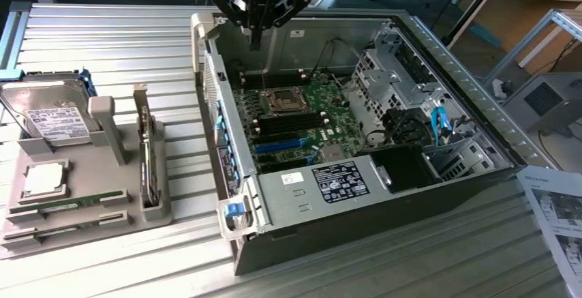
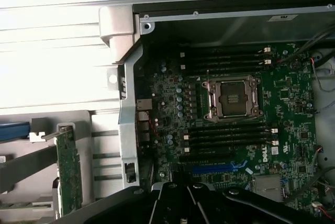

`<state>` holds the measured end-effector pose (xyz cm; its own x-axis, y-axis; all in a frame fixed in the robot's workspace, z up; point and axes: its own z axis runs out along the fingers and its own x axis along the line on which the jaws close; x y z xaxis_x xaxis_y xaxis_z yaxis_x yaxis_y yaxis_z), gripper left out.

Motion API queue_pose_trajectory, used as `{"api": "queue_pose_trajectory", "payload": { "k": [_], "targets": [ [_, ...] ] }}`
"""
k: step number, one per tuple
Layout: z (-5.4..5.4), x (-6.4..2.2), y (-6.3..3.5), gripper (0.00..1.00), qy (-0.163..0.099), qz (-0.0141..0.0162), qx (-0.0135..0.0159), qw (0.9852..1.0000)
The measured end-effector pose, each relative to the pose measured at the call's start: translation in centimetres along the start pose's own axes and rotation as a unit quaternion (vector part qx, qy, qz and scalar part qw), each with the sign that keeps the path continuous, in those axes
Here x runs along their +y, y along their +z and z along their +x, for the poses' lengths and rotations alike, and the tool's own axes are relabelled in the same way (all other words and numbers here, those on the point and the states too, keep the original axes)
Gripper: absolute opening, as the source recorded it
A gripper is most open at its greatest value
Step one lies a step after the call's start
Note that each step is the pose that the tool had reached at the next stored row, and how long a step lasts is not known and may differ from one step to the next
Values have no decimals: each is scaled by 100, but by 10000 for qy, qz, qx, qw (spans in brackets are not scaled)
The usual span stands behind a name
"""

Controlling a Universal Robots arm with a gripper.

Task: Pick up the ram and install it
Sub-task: 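Reach for the ram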

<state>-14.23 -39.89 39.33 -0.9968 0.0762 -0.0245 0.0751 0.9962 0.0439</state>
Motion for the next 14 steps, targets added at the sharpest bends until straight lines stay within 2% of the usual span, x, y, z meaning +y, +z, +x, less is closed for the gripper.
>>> {"api": "queue_pose_trajectory", "payload": {
  "k": [4,14],
  "targets": [
    [39,-3,-1,11,0,0,0,10000],
    [278,-23,-8,11,0,0,0,10000]
  ]
}}
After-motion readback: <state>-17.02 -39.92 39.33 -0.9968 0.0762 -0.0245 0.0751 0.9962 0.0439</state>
